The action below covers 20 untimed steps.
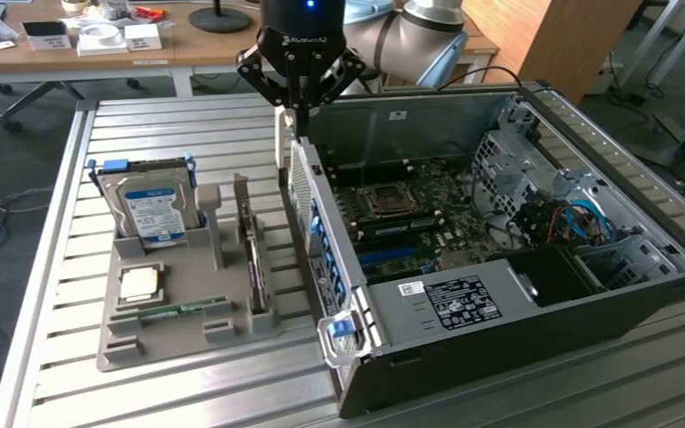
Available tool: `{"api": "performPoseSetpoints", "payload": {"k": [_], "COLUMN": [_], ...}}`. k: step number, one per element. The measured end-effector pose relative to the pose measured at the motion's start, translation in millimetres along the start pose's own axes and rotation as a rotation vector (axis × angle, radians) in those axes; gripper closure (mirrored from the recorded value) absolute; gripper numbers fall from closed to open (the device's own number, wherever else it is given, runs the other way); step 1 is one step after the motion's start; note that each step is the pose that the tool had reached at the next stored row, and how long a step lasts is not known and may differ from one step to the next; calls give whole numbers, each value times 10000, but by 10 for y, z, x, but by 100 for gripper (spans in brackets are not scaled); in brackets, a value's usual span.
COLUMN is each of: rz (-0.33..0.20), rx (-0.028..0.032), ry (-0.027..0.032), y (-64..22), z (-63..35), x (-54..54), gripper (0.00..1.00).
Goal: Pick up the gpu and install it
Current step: 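Reach for the gpu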
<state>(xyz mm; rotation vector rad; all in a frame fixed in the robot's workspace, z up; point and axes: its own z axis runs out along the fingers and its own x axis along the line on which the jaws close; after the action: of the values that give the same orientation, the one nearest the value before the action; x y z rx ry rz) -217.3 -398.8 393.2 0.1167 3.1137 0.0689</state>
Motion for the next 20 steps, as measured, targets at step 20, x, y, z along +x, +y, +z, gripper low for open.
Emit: {"api": "performPoseSetpoints", "payload": {"k": [20], "rz": [0], "rx": [1], "ry": [0], "y": [-12], "z": [-4], "x": [164], "gripper": [89]}}
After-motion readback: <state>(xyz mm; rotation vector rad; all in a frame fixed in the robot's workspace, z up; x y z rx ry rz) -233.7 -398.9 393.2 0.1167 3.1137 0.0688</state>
